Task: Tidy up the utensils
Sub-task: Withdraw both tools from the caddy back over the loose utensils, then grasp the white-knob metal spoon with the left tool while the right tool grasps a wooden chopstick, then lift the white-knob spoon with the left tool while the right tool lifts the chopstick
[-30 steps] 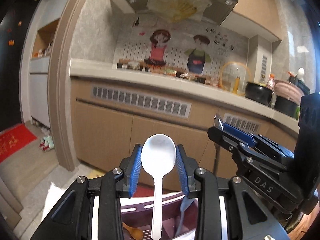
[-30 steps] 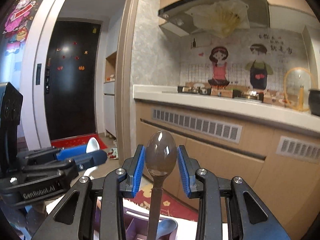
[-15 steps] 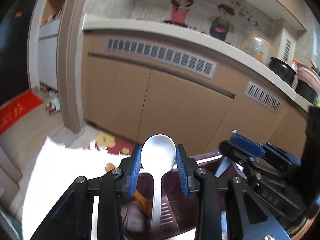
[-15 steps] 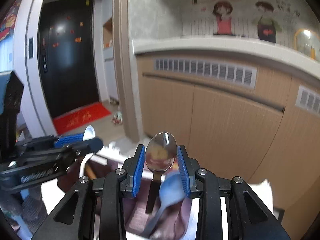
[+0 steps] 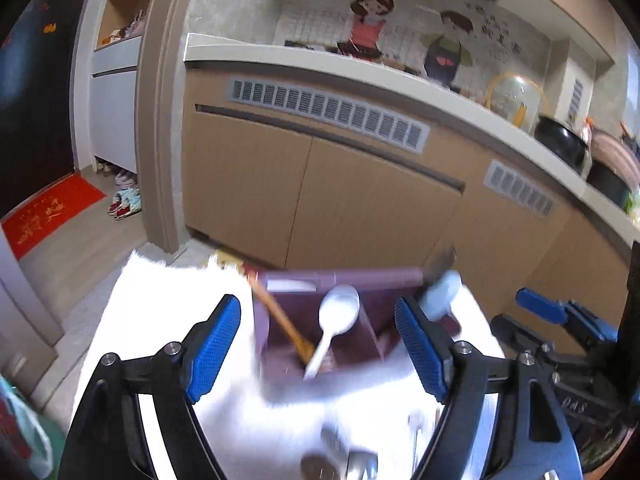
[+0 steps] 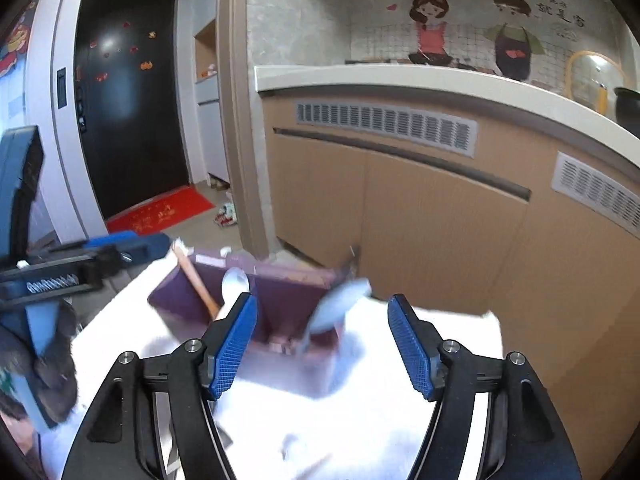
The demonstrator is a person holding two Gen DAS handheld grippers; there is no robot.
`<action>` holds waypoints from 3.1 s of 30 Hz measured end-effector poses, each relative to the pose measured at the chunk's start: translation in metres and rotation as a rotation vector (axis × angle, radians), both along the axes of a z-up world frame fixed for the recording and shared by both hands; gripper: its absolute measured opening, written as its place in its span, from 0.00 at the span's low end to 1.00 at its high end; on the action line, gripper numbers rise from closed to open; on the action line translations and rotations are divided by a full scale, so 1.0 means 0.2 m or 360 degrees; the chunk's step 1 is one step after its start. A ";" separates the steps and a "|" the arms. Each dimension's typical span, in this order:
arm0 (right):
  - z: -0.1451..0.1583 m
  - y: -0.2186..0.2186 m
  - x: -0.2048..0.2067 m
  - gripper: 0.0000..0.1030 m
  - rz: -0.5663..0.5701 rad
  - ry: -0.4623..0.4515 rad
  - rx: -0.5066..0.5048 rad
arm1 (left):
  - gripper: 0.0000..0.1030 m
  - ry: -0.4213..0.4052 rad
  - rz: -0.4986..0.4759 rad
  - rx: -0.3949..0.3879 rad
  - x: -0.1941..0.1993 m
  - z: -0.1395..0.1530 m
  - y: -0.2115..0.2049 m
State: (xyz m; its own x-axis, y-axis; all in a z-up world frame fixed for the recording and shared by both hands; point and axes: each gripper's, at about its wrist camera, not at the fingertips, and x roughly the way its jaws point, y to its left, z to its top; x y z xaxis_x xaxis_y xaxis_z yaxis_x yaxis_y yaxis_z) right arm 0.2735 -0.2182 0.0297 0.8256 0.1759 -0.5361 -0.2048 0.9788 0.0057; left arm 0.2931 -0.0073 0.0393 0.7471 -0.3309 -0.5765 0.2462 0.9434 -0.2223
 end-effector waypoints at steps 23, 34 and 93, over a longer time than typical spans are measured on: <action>-0.48 -0.29 -0.57 0.29 -0.0218 0.0579 0.0010 | 0.11 0.0542 -0.0845 0.0380 -0.50 -0.50 -0.56; -0.53 -0.48 -0.67 0.29 -0.0323 0.0608 0.0070 | 0.12 0.0798 -0.0714 0.0342 -0.30 -0.59 -0.62; -0.55 -0.38 -0.47 0.05 -0.0288 0.0643 0.0298 | 0.27 0.0609 -0.0529 0.0607 -0.01 -0.63 -0.82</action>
State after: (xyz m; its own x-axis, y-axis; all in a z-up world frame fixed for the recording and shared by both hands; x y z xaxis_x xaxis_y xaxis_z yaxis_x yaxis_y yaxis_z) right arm 0.1797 -0.2952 -0.0805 0.5839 0.1724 -0.7933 0.0239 0.9731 0.2291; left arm 0.2916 -0.1713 -0.0858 0.3575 -0.2285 -0.9055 0.5092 0.8605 -0.0161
